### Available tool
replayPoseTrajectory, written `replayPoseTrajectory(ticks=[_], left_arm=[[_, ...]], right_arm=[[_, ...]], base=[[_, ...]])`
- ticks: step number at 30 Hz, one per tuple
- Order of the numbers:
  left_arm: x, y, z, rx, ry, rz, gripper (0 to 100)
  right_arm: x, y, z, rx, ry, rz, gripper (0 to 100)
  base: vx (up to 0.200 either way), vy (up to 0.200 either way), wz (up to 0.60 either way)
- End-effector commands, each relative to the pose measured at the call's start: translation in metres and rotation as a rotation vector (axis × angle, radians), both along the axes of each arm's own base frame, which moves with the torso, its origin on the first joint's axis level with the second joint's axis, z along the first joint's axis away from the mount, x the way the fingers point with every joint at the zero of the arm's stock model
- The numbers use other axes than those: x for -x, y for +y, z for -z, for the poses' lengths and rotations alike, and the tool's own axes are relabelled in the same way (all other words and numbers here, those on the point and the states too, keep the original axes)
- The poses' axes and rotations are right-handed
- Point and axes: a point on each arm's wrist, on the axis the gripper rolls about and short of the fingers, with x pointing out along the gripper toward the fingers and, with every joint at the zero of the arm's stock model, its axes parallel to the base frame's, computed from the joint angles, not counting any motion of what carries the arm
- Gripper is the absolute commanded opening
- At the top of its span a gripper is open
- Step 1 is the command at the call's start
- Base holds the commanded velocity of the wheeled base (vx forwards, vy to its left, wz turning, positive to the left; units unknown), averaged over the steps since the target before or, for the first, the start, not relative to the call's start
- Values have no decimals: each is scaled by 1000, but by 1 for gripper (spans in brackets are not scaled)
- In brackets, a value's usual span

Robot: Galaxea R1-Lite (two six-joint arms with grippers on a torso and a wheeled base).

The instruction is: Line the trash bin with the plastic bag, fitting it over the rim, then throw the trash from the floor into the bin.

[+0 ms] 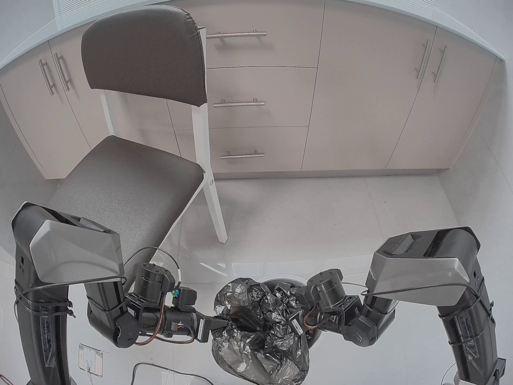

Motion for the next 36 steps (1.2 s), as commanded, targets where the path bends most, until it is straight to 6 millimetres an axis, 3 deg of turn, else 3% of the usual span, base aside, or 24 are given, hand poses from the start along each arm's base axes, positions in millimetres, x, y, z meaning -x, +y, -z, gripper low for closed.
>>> replayPoseTrajectory(ticks=[1, 12, 13, 31, 36], left_arm=[[0, 0, 0, 0, 1, 0, 0], [0, 0, 1, 7, -13, -1, 0], [0, 0, 2, 8, -15, -1, 0], [-1, 0, 2, 12, -24, -4, 0], [0, 0, 2, 12, -24, -2, 0]], right_arm=[[-22, -4, -8, -46, 2, 46, 0], [-29, -10, -8, -60, 41, 48, 0], [-29, -10, -8, -62, 45, 44, 100], [-20, -6, -10, -79, 167, 31, 100], [-14, -13, -27, -86, 154, 47, 100]], base=[[0, 0, 0], [0, 0, 0], [0, 0, 0], [0, 0, 0], [0, 0, 0]])
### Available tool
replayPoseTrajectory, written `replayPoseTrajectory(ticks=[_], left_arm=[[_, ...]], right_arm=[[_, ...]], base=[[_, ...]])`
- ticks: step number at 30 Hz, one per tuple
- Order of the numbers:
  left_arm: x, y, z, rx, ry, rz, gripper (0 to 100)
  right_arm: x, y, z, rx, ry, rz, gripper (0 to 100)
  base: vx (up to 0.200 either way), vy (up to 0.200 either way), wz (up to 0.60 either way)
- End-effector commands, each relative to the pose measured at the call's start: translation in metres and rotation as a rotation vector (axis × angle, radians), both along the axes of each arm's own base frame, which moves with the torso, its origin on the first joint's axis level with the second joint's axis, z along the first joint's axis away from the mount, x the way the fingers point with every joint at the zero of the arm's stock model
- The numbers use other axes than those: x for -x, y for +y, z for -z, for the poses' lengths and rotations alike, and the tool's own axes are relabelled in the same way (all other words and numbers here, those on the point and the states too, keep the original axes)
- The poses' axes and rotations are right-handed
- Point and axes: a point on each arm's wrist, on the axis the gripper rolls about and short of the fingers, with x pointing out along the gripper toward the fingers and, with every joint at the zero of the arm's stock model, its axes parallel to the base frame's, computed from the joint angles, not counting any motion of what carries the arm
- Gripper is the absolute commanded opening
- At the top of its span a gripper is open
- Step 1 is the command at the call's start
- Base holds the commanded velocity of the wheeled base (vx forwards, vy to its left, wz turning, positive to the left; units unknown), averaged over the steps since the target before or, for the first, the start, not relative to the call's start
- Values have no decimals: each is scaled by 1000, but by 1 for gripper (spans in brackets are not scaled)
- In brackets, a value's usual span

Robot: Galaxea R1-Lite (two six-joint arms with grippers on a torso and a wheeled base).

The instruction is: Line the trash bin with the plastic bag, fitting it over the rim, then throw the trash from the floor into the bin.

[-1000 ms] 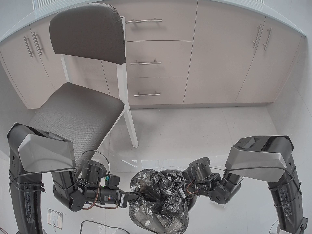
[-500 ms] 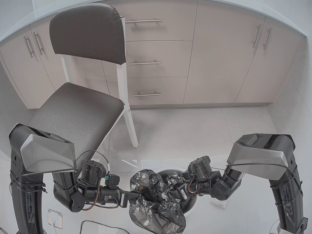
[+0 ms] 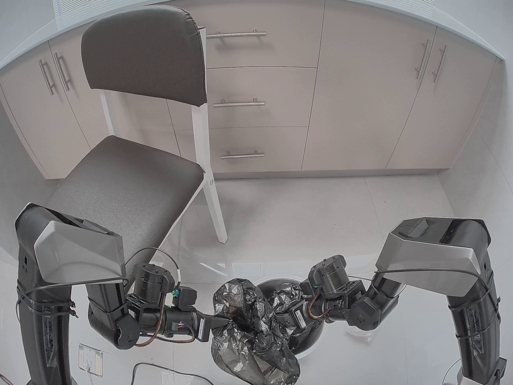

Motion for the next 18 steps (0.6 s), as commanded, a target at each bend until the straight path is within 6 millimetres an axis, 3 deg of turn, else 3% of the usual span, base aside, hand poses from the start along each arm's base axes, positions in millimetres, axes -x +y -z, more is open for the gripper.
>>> replayPoseTrajectory(ticks=[1, 5, 10, 14, 18], left_arm=[[0, 0, 0, 0, 1, 1, 0], [0, 0, 1, -1, 2, 1, 0], [0, 0, 1, 0, 3, 0, 0], [0, 0, 1, 0, 3, 0, 0], [0, 0, 1, 0, 3, 0, 0]], right_arm=[[8, -7, -19, -3, -17, 12, 100], [22, -16, -37, 20, -35, 35, 100], [35, -24, -44, 55, -39, 56, 100], [17, -36, -35, 95, -86, 162, 100], [-1, -35, -20, 89, -111, 171, 100]], base=[[0, 0, 0], [0, 0, 0], [0, 0, 0], [0, 0, 0], [0, 0, 0]])
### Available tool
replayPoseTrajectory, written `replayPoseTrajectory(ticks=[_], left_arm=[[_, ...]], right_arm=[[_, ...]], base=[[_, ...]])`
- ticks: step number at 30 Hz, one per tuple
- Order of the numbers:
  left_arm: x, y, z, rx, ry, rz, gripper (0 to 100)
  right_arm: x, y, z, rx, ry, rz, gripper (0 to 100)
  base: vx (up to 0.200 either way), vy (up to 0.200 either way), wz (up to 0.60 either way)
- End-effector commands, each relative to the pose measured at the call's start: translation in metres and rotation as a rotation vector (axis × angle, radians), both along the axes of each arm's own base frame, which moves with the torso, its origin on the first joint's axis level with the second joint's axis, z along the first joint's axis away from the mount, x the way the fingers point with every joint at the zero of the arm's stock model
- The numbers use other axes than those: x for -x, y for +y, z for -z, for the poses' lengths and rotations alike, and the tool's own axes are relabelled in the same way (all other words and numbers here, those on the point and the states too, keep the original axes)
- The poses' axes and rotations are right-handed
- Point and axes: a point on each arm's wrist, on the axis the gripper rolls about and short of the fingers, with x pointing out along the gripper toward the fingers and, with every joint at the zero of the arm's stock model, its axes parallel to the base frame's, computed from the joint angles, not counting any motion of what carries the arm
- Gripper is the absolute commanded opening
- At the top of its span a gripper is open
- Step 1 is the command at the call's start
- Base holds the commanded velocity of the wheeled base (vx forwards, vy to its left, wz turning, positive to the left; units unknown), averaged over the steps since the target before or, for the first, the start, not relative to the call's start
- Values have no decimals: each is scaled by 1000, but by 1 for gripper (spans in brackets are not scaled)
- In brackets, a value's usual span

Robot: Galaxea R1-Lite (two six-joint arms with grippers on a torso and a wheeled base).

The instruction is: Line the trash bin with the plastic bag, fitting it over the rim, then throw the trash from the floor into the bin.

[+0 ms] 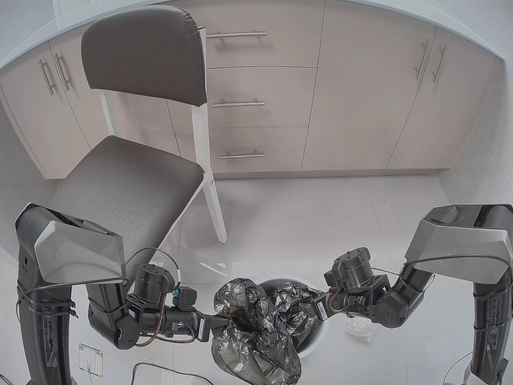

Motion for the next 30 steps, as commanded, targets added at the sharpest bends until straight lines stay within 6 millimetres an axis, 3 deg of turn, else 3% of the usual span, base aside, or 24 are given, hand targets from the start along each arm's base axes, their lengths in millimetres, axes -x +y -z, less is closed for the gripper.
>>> replayPoseTrajectory(ticks=[1, 6, 18, 24, 30], left_arm=[[0, 0, 0, 0, 1, 0, 0], [0, 0, 0, -1, 1, -1, 0], [0, 0, 0, -1, 1, -1, 0], [0, 0, 0, -2, 0, 0, 0], [0, 0, 0, -1, 1, -1, 0]], right_arm=[[-28, 0, 20, 3, -32, 20, 100], [-53, 12, 35, 7, -56, 11, 100], [-72, 16, 29, 112, 151, 24, 100], [-77, 19, 28, 78, 161, 33, 100], [-67, 19, 1, 31, 142, 55, 100]], base=[[0, 0, 0], [0, 0, 0], [0, 0, 0], [0, 0, 0], [0, 0, 0]])
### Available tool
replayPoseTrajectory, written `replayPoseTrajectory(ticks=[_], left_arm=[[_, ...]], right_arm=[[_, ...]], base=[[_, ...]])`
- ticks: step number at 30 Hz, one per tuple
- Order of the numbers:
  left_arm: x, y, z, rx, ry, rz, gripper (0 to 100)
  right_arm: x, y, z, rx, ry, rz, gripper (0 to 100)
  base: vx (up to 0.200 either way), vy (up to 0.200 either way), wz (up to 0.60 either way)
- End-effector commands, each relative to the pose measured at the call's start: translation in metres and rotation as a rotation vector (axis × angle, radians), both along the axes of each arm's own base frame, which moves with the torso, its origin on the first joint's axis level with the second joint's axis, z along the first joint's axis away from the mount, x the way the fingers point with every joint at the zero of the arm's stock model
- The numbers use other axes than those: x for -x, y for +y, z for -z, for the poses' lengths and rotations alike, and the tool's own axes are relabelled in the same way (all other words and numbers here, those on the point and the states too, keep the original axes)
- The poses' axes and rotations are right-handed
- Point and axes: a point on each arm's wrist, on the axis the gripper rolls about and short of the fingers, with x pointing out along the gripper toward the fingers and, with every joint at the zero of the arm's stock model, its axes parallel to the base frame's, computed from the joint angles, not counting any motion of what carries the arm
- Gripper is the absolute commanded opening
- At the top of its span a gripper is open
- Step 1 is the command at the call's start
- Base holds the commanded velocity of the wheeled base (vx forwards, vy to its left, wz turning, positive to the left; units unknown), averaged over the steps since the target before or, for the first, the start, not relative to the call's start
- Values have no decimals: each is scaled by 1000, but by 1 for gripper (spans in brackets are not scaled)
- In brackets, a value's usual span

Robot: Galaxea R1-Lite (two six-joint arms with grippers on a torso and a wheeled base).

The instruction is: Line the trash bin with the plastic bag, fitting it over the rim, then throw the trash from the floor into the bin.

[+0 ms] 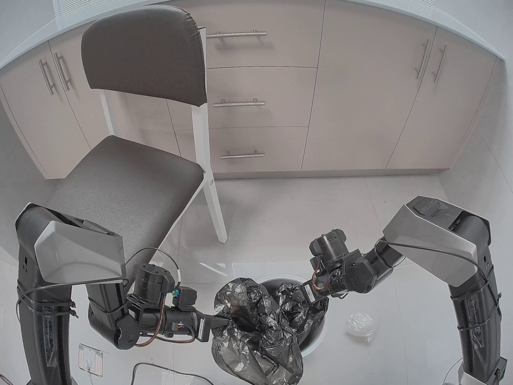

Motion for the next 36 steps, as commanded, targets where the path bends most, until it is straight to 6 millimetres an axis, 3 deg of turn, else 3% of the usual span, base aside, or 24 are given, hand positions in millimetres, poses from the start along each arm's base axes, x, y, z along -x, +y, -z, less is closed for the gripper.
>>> replayPoseTrajectory(ticks=[1, 3, 6, 12, 22, 36], left_arm=[[0, 0, 0, -1, 1, 1, 0], [0, 0, 0, 0, 2, 0, 0], [0, 0, 0, 0, 2, 0, 0], [0, 0, 0, -1, 1, 1, 0], [0, 0, 1, -1, 1, 1, 0], [0, 0, 1, -1, 1, 1, 0]], right_arm=[[14, 0, -31, -41, -22, 1, 100], [41, 6, -55, -69, -18, -41, 100], [67, 9, -69, -90, -1, -70, 100], [104, 36, -70, -173, 25, -150, 100], [106, 64, -29, -158, 73, -181, 100], [109, 73, -8, -125, 103, -196, 100]], base=[[0, 0, 0], [0, 0, 0], [0, 0, 0], [0, 0, 0], [0, 0, 0], [0, 0, 0]])
